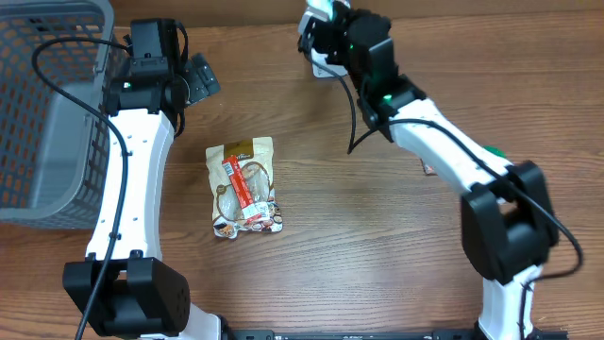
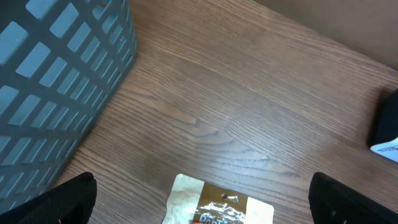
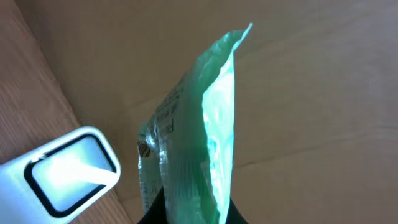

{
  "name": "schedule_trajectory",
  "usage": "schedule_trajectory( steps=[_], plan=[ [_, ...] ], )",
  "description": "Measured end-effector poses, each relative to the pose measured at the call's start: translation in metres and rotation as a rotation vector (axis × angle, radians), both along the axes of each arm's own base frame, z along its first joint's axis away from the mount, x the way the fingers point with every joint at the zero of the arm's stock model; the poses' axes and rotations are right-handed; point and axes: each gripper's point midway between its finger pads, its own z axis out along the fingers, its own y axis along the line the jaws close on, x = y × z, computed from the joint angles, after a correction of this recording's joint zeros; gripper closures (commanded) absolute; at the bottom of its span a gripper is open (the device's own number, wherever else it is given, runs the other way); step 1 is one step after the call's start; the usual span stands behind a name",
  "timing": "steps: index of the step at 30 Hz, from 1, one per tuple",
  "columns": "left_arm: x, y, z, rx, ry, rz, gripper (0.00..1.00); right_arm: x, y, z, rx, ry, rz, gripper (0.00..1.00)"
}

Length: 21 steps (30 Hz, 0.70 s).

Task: Scan the item barcode
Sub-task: 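Hold the teal pack in front of the white scanner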

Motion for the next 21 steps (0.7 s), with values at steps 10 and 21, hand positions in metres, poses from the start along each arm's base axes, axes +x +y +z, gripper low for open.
schedule_trajectory(
  steps=[10,21],
  plan=[
    [0.000,0.000,0.000,0.000,0.000,0.000,0.00,0.022,0.007,-0.043,-0.074,-0.081,-0.012,0.96],
    [0.000,0.000,0.000,0.000,0.000,0.000,0.00,0.031,0.012,-0.090,-0.239,-0.123,0.010,0.96]
  ],
)
